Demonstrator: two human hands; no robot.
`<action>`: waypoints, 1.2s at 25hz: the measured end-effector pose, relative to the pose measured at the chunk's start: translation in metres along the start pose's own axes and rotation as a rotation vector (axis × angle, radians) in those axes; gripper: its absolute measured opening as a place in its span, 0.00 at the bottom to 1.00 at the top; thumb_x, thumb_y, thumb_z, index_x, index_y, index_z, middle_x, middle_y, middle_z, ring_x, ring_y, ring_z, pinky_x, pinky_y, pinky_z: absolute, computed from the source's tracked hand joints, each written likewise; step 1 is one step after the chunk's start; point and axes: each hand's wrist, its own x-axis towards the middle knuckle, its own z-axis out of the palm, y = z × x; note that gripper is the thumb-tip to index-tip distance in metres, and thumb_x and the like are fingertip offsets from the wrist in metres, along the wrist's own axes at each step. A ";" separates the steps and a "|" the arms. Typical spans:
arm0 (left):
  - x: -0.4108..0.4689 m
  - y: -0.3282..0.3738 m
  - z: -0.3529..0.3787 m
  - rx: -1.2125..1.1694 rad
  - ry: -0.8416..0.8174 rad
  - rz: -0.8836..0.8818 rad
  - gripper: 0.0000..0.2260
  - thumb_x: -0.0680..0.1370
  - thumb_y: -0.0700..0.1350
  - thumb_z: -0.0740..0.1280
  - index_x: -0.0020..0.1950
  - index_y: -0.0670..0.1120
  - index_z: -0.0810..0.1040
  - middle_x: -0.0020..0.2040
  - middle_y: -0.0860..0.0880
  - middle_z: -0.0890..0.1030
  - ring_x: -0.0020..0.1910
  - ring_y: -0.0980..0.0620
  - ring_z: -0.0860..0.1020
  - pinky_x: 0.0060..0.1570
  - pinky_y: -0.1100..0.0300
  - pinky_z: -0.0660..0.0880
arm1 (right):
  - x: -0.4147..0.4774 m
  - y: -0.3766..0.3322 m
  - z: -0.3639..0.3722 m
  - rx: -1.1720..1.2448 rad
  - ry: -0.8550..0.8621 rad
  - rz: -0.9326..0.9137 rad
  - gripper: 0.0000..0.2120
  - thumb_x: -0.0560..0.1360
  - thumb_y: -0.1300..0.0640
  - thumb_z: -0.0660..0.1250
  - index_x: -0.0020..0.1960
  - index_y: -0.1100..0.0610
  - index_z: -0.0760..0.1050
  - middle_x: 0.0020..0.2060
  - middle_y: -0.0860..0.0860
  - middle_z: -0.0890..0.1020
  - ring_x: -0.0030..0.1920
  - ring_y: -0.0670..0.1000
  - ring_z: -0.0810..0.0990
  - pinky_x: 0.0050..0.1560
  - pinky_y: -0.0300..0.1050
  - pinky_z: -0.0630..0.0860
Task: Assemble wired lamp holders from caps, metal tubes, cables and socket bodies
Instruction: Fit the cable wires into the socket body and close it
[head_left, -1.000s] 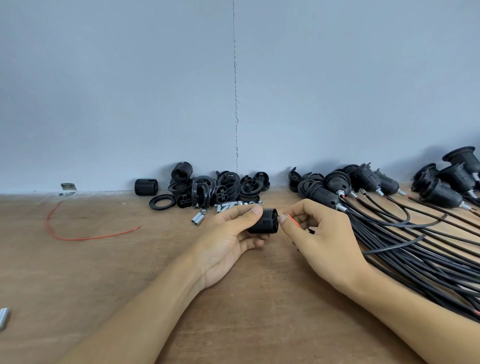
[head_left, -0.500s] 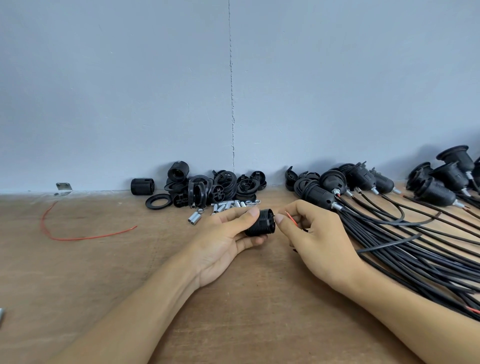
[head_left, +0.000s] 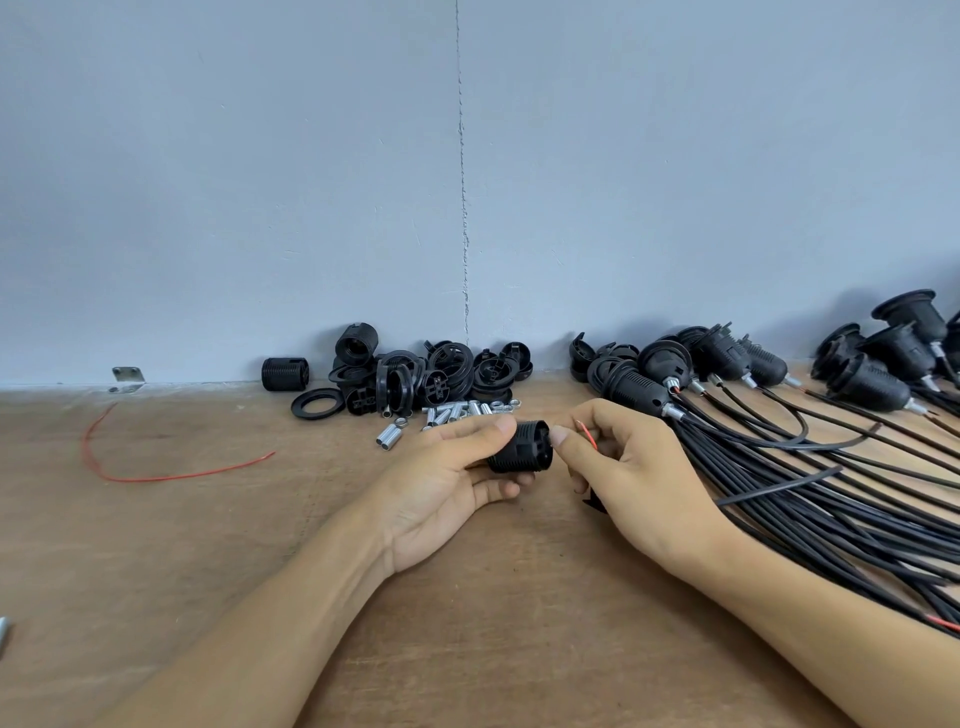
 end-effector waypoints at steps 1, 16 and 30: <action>0.001 0.001 0.000 -0.008 -0.008 -0.012 0.19 0.74 0.45 0.71 0.59 0.35 0.82 0.47 0.39 0.84 0.38 0.48 0.81 0.37 0.60 0.79 | 0.000 0.000 0.001 0.010 0.004 -0.005 0.10 0.79 0.57 0.69 0.39 0.51 0.76 0.27 0.44 0.75 0.29 0.45 0.73 0.32 0.37 0.71; 0.002 0.000 -0.003 -0.007 -0.003 -0.026 0.10 0.74 0.47 0.71 0.47 0.43 0.88 0.42 0.41 0.84 0.35 0.51 0.79 0.35 0.61 0.78 | -0.002 0.001 0.003 -0.024 0.062 -0.073 0.09 0.76 0.59 0.71 0.40 0.48 0.80 0.30 0.40 0.78 0.31 0.41 0.72 0.35 0.39 0.74; 0.000 -0.008 0.012 -0.016 0.095 0.068 0.24 0.72 0.45 0.71 0.61 0.29 0.78 0.52 0.35 0.82 0.41 0.48 0.81 0.38 0.61 0.79 | -0.003 0.002 0.004 -0.166 0.074 -0.065 0.08 0.79 0.58 0.67 0.42 0.48 0.76 0.29 0.47 0.83 0.30 0.42 0.78 0.35 0.35 0.73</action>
